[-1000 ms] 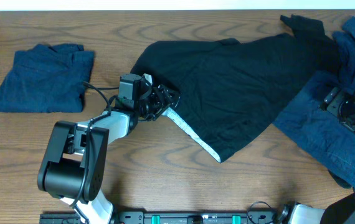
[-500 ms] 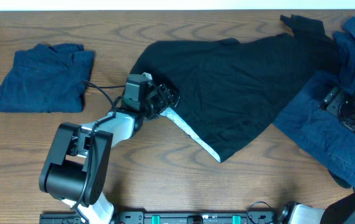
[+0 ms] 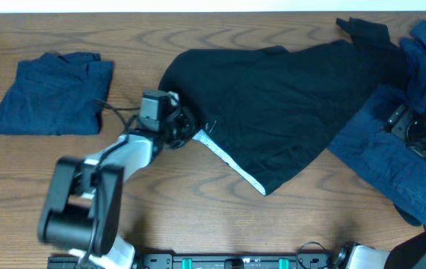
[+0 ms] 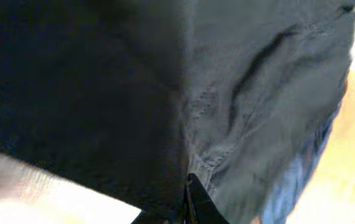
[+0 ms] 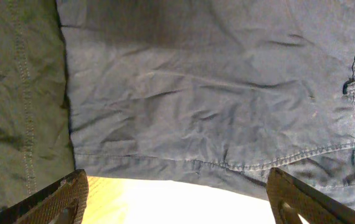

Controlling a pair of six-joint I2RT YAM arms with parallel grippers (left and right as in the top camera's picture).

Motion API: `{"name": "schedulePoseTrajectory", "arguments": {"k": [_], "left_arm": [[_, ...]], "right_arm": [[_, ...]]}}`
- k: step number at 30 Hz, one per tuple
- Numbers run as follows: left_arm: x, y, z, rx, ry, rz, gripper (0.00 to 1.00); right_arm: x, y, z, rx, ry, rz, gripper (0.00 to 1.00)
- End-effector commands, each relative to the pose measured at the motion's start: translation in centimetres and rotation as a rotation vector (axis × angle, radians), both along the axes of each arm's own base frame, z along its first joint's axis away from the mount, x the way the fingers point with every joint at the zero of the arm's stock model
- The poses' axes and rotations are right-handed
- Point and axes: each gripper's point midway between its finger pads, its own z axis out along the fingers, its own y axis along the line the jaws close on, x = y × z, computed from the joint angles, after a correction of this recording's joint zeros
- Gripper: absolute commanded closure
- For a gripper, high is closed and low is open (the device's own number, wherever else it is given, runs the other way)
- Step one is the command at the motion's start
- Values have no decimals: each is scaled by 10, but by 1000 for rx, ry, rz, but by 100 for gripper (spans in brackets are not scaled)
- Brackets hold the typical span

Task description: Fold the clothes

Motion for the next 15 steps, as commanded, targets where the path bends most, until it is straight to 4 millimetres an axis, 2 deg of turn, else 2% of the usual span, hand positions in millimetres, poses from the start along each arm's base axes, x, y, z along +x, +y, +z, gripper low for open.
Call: {"name": "schedulePoseTrajectory", "arguments": {"k": [1, 3, 5, 11, 14, 15], "left_arm": [[-20, 19, 10, 67, -11, -72, 94], [-36, 57, -14, 269, 98, 7, 94], [-48, 83, -31, 407, 168, 56, 94], [-56, 85, -52, 436, 219, 33, 93], [-60, 86, -61, 445, 243, 16, 91], [-63, 86, -65, 450, 255, 3, 87]], "right_arm": [[-2, -2, -1, -3, 8, 12, 11], [-2, -1, -1, -3, 11, 14, 11], [-2, -1, -1, -3, 12, 19, 11], [-2, -1, -1, -3, 13, 19, 11], [-2, -1, -1, 0, 11, 20, 11], [-2, -1, -1, 1, 12, 20, 11]]}}
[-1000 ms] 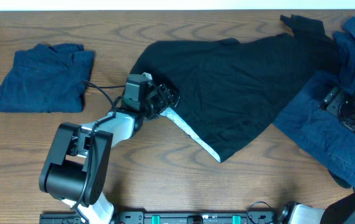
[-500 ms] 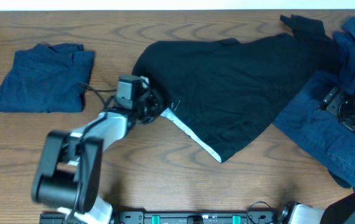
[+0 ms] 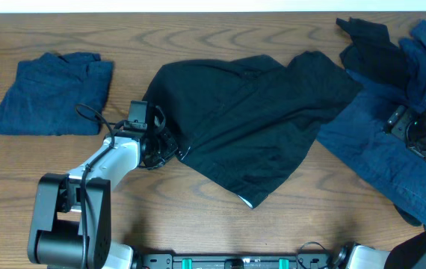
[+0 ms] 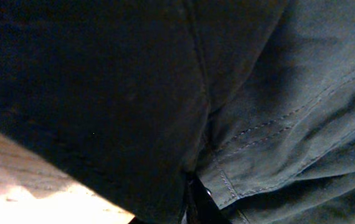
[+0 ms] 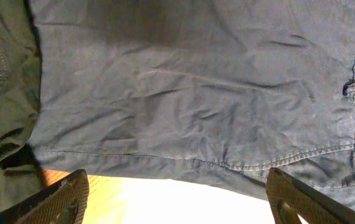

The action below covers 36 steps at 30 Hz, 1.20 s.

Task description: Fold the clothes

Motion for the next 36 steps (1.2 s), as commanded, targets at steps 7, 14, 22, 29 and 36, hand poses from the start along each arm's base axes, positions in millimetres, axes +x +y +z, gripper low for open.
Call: {"name": "schedulePoseTrajectory", "arguments": {"k": [7, 14, 22, 29, 36], "left_arm": [[-16, 16, -10, 74, 34, -102, 85], [6, 41, 65, 107, -195, -40, 67], [11, -15, 121, -26, -396, -144, 63], [-5, -85, 83, -65, -318, -328, 65], [-19, -130, 27, -104, -216, -440, 65]], "right_arm": [[-3, 0, -1, 1, 15, 25, 12], [-3, 0, -3, 4, 18, 25, 19], [1, 14, -24, 91, 31, 73, 78], [9, 25, -60, 175, 61, 121, 99], [26, 44, -106, 290, 56, 305, 99]]}}
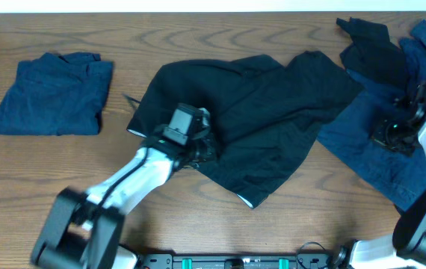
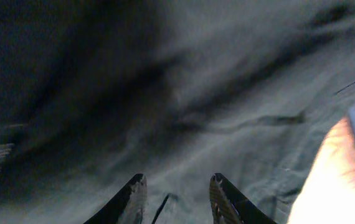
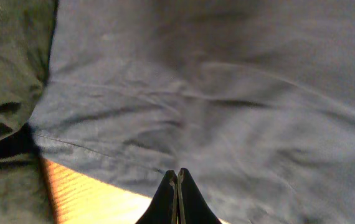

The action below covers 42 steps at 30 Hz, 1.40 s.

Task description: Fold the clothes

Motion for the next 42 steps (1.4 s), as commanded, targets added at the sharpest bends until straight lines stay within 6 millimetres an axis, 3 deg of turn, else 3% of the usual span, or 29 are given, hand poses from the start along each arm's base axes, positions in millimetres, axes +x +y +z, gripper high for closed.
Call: {"name": "schedulePoseTrajectory", "arguments": {"k": [1, 5, 9, 12, 16, 19, 24, 29, 31, 34, 39, 42], "left_arm": [[-9, -20, -21, -42, 67, -51, 65], [-26, -30, -46, -66, 176, -82, 65], [-61, -12, -64, -9, 374, -62, 64], [-91, 17, -69, 73, 537, -30, 64], [-108, 54, -67, 112, 651, -12, 64], [-98, 81, -66, 91, 659, 42, 64], [-59, 139, -71, 104, 584, 231, 60], [-20, 182, -59, 54, 498, 361, 56], [-8, 187, -50, 19, 469, 365, 55], [1, 183, -37, -29, 451, 338, 54], [-6, 174, -33, -37, 484, 305, 54], [-10, 170, -32, -33, 501, 292, 54]], "right_arm": [[-2, 13, -28, 84, 34, 84, 99], [-1, 13, -57, 111, 78, 92, 99], [5, 1, -78, 59, 90, 104, 99], [1, -32, -85, -97, 136, 47, 98], [-22, -90, -77, -339, 224, -169, 90], [-35, -112, -75, -374, 238, -278, 90], [-66, -138, -75, -344, 257, -517, 90], [-97, -155, -72, -265, 279, -746, 83], [-86, -154, -70, -176, 223, -738, 82], [-45, -142, -53, -11, 59, -576, 79], [33, -102, 15, 130, -280, -193, 76], [58, -77, 45, 75, -378, 18, 79]]}}
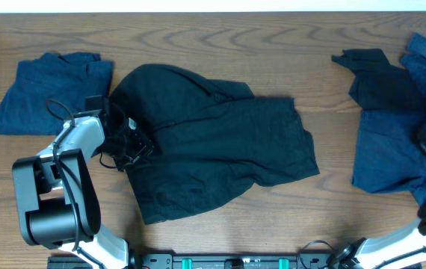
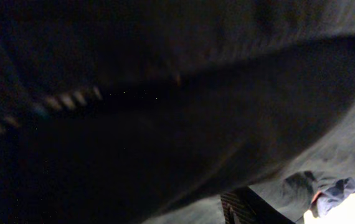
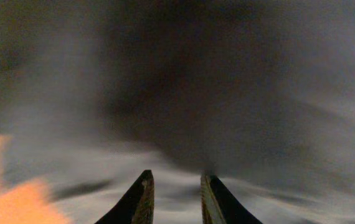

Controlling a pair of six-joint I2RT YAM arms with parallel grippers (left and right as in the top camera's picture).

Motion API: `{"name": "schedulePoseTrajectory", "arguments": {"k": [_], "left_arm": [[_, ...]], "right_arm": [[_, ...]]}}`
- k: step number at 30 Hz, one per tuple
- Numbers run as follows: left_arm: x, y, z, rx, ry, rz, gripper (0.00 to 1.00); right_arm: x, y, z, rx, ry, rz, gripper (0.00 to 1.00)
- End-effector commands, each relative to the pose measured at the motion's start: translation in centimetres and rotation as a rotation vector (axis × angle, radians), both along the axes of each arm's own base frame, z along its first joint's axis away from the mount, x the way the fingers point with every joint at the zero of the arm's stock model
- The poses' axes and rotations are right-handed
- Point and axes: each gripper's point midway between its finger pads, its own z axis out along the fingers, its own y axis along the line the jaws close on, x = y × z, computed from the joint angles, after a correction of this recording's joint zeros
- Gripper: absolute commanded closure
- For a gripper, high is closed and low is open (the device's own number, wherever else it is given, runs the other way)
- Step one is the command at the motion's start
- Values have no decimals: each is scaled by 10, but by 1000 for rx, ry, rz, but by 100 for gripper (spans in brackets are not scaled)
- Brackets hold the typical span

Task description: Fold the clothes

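A black garment (image 1: 213, 149) lies crumpled across the middle of the table. My left gripper (image 1: 127, 142) sits at its left edge. In the left wrist view dark cloth (image 2: 134, 93) fills the picture and covers one finger; the other finger (image 2: 243, 208) stands well off centre, so the jaws are apart. Blue jeans (image 1: 389, 153) lie bunched at the far right. My right gripper is over them. Its fingers stand a little apart in the blurred right wrist view, where the gripper (image 3: 176, 199) is close above grey-blue cloth (image 3: 240, 81).
A folded blue garment (image 1: 52, 93) lies at the back left. A dark navy piece (image 1: 374, 75) lies at the back right, touching the jeans. The wooden table (image 1: 288, 232) shows along the front and between the black garment and the jeans.
The black garment now lies further left and is more bunched, apart from the jeans. My left gripper has gone from its middle to its left edge. The jeans sit further right; my right gripper has opened.
At first my left gripper was shut on the black garment's left corner, the cloth spread across to the jeans, my right gripper wide open. The garment then lay further left. Later the left was open mid-cloth and the right shut. Now the two garments lie apart.
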Motion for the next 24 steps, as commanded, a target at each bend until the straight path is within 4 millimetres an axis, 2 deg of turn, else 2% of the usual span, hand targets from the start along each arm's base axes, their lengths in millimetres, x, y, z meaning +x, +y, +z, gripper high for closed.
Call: {"name": "schedulePoseTrajectory", "arguments": {"k": [1, 3, 8, 11, 17, 22, 24], "left_arm": [[-1, -2, -3, 16, 3, -40, 54], [-1, -4, -3, 17, 2, -48, 54], [-1, -5, -3, 17, 2, -50, 54], [-1, -5, -3, 17, 2, -51, 54], [-1, -4, -3, 20, 2, -50, 54], [-1, -4, -3, 20, 2, -50, 54], [-1, -4, -3, 20, 2, -51, 54]], "right_arm": [[48, 46, 60, -69, -229, 353, 83], [53, 60, 57, -124, -195, 441, 97], [54, 86, 20, -219, -46, 647, 99], [50, 88, -10, -249, 69, 701, 99], [42, 86, -59, -231, 182, 758, 99], [52, 81, -86, -245, 176, 754, 99], [57, 66, -94, -303, 198, 690, 98]]}}
